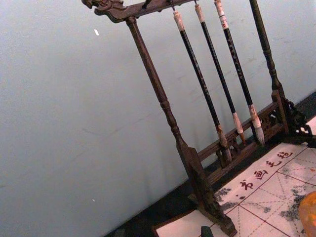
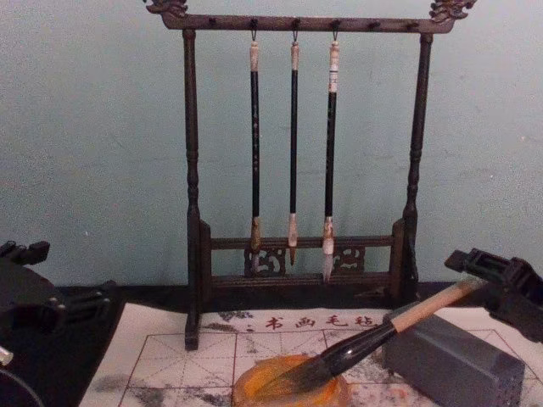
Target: Pick up the brush from the inkstone, write on the paper, then place the brush back to its original position.
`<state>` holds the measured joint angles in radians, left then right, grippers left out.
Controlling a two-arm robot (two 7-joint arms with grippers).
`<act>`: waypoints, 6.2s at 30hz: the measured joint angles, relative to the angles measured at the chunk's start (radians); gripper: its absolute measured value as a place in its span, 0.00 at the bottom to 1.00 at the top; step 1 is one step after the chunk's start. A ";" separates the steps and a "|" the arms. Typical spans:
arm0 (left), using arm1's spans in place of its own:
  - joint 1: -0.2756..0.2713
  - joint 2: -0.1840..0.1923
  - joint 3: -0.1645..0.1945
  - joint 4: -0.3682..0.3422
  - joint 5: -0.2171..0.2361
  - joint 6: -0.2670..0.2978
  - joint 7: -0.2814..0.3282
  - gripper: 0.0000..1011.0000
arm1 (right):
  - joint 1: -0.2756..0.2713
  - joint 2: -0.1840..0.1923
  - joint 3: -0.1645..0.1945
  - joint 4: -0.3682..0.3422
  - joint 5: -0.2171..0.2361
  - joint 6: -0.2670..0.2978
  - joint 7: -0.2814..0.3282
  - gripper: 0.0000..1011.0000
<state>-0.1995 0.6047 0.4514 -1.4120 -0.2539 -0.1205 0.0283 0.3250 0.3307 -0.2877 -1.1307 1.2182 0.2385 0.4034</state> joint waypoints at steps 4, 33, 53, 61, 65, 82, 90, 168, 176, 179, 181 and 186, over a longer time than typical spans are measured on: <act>0.000 0.000 0.000 0.000 0.000 0.000 0.000 0.99 | 0.000 0.000 0.000 0.000 0.000 0.000 0.000 0.54; 0.000 0.000 0.000 0.000 0.000 0.000 0.000 0.99 | 0.000 0.000 0.000 0.000 0.000 0.000 0.000 0.20; 0.000 0.000 0.000 0.000 0.000 0.000 0.000 0.99 | 0.005 0.005 0.014 -0.003 0.120 0.051 -0.019 0.20; 0.000 0.000 0.000 0.000 0.000 0.000 0.000 0.99 | 0.009 0.015 0.005 -0.003 0.152 0.052 -0.021 0.20; 0.000 0.000 0.000 0.000 0.000 0.000 0.000 0.99 | 0.010 0.020 -0.001 -0.006 0.162 0.048 -0.020 0.20; 0.000 0.000 0.000 0.000 0.000 0.000 0.000 0.99 | -0.013 0.082 -0.021 -0.085 0.215 0.055 -0.007 0.20; 0.000 0.000 0.000 0.000 0.000 0.000 0.000 0.99 | -0.039 0.125 -0.024 -0.137 0.241 0.064 -0.008 0.20; 0.000 0.000 0.000 0.000 0.000 0.000 0.000 0.99 | -0.115 0.424 -0.215 -0.297 0.334 0.135 0.091 0.20; 0.000 0.000 0.000 0.000 0.000 0.000 0.000 0.99 | -0.093 0.416 -0.240 -0.277 0.325 0.116 0.093 0.20; 0.000 0.000 0.000 0.000 0.000 0.000 0.000 0.99 | -0.086 0.415 -0.249 -0.272 0.322 0.110 0.094 0.20; 0.000 0.000 0.000 0.000 0.000 0.000 0.000 0.99 | -0.083 0.415 -0.254 -0.270 0.321 0.107 0.094 0.20; 0.000 0.000 0.000 0.000 0.000 0.000 0.000 0.99 | -0.077 0.418 -0.268 -0.266 0.320 0.096 0.093 0.20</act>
<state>-0.1995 0.6047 0.4514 -1.4120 -0.2539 -0.1205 0.0283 0.2483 0.7492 -0.5561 -1.3972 1.5379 0.3343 0.4962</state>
